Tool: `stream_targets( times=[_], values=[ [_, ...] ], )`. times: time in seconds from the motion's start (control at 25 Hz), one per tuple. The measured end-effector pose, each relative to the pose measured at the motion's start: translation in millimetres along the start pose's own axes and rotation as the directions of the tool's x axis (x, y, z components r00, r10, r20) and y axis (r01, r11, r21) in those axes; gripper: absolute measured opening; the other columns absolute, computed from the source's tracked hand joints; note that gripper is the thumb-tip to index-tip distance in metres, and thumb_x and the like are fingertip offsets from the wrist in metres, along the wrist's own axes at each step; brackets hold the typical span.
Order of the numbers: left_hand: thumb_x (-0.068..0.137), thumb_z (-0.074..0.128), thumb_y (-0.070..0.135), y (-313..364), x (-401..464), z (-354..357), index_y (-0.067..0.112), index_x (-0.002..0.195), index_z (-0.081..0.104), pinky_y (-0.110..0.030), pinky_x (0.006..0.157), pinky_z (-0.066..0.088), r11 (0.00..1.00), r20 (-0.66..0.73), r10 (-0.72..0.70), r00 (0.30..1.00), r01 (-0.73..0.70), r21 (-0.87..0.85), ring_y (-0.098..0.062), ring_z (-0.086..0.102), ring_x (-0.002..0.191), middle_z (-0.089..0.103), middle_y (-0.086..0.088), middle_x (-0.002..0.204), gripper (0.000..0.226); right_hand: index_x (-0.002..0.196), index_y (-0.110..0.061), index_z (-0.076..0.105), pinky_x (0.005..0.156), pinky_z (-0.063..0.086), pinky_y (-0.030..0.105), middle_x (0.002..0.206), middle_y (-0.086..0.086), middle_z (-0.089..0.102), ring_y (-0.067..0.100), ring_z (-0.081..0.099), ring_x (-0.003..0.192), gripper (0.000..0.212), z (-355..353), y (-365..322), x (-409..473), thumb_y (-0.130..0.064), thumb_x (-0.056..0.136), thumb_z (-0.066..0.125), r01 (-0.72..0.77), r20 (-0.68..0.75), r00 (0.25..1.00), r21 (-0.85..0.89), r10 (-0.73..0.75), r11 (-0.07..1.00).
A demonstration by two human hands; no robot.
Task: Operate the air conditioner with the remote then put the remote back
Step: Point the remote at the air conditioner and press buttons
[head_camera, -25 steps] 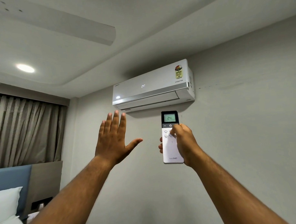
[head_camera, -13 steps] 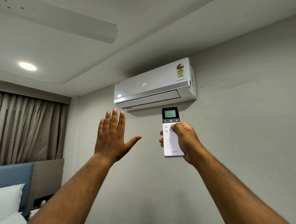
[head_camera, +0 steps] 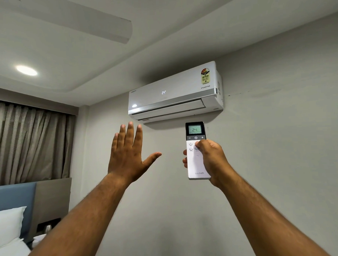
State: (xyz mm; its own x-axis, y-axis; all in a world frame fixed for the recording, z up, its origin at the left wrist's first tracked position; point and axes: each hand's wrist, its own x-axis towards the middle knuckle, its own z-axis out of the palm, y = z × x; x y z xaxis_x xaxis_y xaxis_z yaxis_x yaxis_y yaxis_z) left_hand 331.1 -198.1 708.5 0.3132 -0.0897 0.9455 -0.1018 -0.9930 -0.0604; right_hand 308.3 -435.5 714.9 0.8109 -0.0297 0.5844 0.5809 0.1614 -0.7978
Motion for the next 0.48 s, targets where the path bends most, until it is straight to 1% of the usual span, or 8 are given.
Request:
stream_targets(
  times=[0.2, 0.36, 0.48],
  values=[
    [0.075, 0.008, 0.085, -0.2, 1.2, 4.3, 0.017, 0.148, -0.008, -0.046, 0.119, -0.001, 1.0, -0.011, 0.011, 1.0, -0.011, 0.008, -0.031, -0.009, 0.147, -0.005, -0.011, 0.16, 0.1, 0.108, -0.005, 0.057, 0.053, 0.058, 0.035, 0.083, 0.017, 0.074, 0.031, 0.072, 0.061, 0.024, -2.4, 1.4, 1.6, -0.021, 0.094, 0.045, -0.01, -0.023, 1.0, -0.007, 0.01, 1.0],
    [0.076, 0.01, 0.084, 0.7, 0.9, 6.8, 0.017, 0.149, -0.006, -0.048, 0.119, 0.0, 1.0, -0.029, 0.009, 1.0, -0.008, 0.02, -0.032, -0.006, 0.147, -0.005, -0.011, 0.16, 0.1, 0.107, -0.004, 0.057, 0.054, 0.057, 0.036, 0.084, 0.019, 0.074, 0.032, 0.071, 0.062, 0.025, -4.0, 3.9, 0.9, -0.021, 0.094, 0.045, -0.016, -0.028, 0.999, -0.015, 0.015, 1.0],
    [0.077, 0.013, 0.083, 2.1, 0.2, 7.2, 0.017, 0.151, 0.001, -0.05, 0.119, 0.002, 0.999, -0.045, 0.013, 0.999, -0.011, 0.036, -0.034, -0.005, 0.147, -0.001, -0.013, 0.16, 0.1, 0.109, -0.005, 0.057, 0.057, 0.057, 0.037, 0.088, 0.021, 0.074, 0.034, 0.071, 0.064, 0.025, -4.8, 4.4, 2.4, -0.022, 0.095, 0.045, -0.015, -0.039, 0.999, -0.025, 0.014, 1.0]
  ],
)
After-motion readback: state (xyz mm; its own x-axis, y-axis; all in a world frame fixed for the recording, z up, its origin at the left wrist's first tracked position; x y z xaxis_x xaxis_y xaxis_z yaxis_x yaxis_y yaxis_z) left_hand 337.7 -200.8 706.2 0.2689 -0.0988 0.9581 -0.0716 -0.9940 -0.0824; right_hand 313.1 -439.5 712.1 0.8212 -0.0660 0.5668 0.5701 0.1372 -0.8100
